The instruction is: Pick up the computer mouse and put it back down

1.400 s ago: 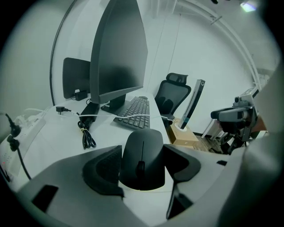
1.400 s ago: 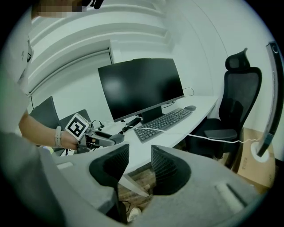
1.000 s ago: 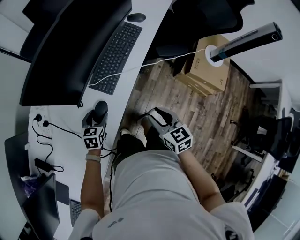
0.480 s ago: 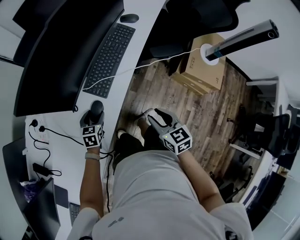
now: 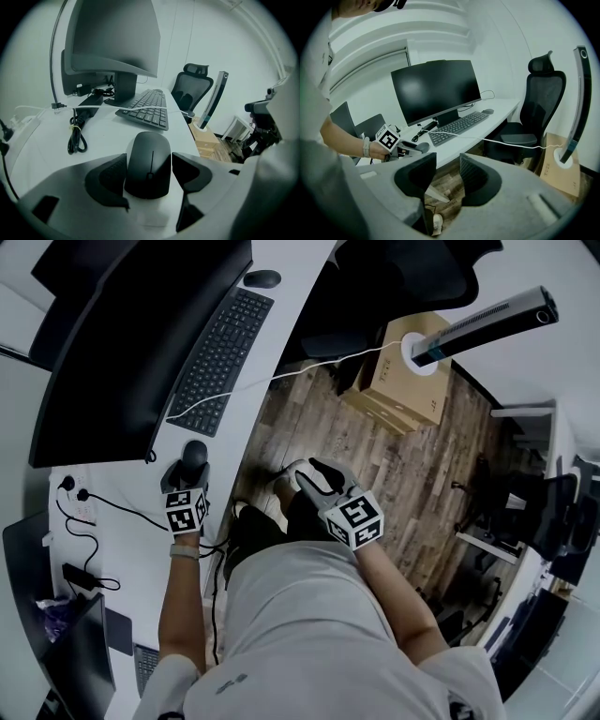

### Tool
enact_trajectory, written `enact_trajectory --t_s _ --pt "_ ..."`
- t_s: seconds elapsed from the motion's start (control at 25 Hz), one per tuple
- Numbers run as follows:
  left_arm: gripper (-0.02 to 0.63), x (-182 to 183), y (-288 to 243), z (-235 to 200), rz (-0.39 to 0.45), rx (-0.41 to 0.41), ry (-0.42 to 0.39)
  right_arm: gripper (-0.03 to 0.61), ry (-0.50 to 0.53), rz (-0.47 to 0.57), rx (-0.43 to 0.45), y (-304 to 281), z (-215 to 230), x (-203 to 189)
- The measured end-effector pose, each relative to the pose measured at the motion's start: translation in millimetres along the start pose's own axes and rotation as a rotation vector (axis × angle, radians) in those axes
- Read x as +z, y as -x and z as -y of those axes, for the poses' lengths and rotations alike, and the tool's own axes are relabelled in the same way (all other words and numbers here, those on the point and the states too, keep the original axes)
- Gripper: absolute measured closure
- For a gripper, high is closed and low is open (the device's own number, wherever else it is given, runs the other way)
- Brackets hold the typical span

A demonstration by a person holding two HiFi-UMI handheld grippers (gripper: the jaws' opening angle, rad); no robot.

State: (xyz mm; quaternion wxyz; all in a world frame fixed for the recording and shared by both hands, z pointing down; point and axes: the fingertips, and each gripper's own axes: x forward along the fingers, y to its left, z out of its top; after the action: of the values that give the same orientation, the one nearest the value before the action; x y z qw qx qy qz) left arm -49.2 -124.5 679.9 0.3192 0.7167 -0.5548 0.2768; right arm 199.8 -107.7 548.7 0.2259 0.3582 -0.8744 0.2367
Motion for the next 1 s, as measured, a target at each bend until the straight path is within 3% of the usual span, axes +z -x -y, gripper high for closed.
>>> enact_trajectory --t_s 0.48,1.0 --pt "0.321 -2.2 23.6 3.3 0.036 -0.026 0.019 0.423 0.044 0.007 0.057 -11.7 -26.1 7.8" --pt "0.321 2.1 82.4 -8.2 0.144 -0.019 0.087 0.423 0.12 0.015 0.174 -35.4 -78.7 20.6"
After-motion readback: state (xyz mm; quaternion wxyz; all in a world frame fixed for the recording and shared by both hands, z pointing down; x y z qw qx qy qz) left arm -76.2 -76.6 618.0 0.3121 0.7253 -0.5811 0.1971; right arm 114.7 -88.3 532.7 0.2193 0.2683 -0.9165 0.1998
